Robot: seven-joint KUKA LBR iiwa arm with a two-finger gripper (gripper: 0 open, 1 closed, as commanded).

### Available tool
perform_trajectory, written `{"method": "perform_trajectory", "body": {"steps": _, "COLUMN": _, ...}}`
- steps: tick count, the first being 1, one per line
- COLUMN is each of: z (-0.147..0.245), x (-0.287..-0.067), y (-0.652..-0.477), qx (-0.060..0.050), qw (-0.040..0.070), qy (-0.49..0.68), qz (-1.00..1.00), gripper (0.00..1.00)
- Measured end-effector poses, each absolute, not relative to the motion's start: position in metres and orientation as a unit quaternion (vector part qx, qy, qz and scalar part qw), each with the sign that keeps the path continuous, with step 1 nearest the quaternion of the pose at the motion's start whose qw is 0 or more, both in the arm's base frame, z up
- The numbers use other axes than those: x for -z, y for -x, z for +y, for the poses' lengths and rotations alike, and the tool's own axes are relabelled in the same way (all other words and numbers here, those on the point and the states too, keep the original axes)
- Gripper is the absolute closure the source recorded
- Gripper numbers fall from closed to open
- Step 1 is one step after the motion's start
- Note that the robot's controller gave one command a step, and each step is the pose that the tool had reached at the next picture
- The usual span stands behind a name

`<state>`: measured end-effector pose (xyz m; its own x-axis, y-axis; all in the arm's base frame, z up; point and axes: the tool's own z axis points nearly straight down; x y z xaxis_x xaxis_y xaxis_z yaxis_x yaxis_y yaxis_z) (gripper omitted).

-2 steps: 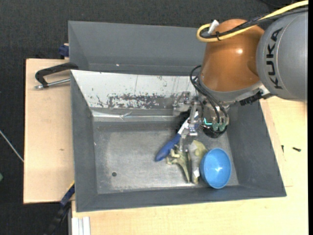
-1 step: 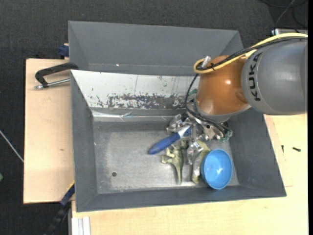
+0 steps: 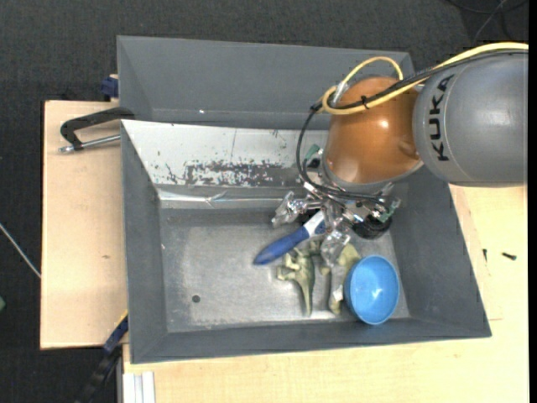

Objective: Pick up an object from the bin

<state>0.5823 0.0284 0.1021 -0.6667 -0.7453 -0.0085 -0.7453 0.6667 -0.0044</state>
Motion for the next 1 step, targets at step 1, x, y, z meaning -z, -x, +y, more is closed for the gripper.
{"method": "perform_trajectory", "body": {"steps": 1, "z": -0.0088, "x": -0.1115, "y": -0.6001, "qx": 0.001, "qw": 0.004, "qy": 0.428, "qz": 0.904, "gripper": 0.00}}
